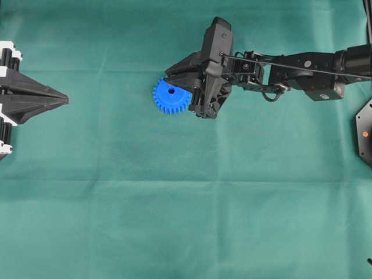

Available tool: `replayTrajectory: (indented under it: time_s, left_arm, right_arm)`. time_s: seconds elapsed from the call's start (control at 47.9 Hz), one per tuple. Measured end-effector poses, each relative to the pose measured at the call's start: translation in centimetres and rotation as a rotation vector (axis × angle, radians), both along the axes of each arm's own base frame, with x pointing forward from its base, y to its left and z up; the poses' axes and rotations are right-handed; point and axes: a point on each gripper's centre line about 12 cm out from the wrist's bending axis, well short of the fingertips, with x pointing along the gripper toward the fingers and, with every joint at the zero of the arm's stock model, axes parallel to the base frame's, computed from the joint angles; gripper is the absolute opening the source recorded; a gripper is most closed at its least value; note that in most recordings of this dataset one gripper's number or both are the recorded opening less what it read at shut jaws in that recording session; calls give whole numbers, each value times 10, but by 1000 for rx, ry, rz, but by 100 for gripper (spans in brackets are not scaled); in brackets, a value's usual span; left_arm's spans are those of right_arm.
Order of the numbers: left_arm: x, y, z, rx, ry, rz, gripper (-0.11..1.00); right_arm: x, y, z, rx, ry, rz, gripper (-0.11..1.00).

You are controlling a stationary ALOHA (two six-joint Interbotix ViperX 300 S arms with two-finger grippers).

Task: Insert the shaft placed at a random location into the center hole of the medium gear at another random location.
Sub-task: 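Align and lower the shaft into the blue gear's center hole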

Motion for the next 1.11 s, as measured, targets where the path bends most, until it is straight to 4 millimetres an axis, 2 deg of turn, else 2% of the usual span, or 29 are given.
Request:
replayTrajectory:
  time_s: [0.563,1.106]
  left_arm:
    - [0,0,0,2,0,0,0]
    - [0,0,0,0,-2,0,0]
  right_arm:
    - [1,2,-3,2,7,5,13]
    - [2,1,-38,20,84,-3,13]
